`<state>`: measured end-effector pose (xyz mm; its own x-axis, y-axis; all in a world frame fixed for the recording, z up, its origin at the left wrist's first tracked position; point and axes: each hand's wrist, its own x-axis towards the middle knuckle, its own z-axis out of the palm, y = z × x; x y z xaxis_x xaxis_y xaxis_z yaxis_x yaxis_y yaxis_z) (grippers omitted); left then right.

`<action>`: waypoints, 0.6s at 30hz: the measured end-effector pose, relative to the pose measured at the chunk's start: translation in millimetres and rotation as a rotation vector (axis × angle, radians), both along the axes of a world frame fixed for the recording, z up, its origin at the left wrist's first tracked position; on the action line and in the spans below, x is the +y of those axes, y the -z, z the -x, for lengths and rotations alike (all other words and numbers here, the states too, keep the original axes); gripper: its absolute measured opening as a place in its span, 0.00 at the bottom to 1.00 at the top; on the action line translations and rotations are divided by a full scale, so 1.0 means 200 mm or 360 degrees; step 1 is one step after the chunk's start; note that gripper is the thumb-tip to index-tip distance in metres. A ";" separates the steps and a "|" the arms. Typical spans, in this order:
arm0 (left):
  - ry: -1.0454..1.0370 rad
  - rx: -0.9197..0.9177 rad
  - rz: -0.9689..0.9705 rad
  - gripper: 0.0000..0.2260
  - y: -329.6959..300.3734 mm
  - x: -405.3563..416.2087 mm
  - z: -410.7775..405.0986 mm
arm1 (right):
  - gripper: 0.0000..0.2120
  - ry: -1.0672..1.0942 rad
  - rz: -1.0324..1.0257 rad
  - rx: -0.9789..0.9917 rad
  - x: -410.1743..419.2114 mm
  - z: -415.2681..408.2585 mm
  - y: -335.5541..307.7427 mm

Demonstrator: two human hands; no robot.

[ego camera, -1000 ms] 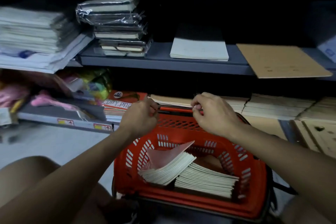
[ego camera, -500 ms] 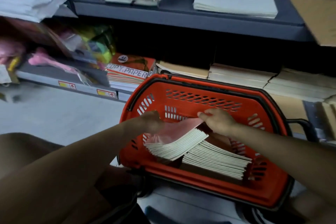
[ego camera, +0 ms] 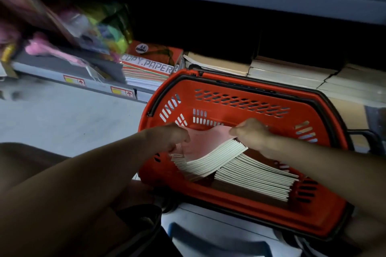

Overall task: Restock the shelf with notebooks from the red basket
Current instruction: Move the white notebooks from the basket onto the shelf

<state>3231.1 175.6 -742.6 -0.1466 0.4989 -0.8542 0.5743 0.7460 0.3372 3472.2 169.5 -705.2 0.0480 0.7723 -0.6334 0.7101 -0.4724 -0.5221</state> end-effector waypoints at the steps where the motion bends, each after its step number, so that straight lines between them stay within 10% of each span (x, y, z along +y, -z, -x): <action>1: -0.0013 0.0031 -0.0027 0.13 -0.01 0.00 -0.01 | 0.12 0.0010 -0.0001 -0.0001 0.00 0.01 -0.01; 18: -0.0524 -0.0358 0.0259 0.16 -0.05 -0.07 -0.17 | 0.09 0.0143 0.0093 -0.0091 -0.04 0.03 -0.13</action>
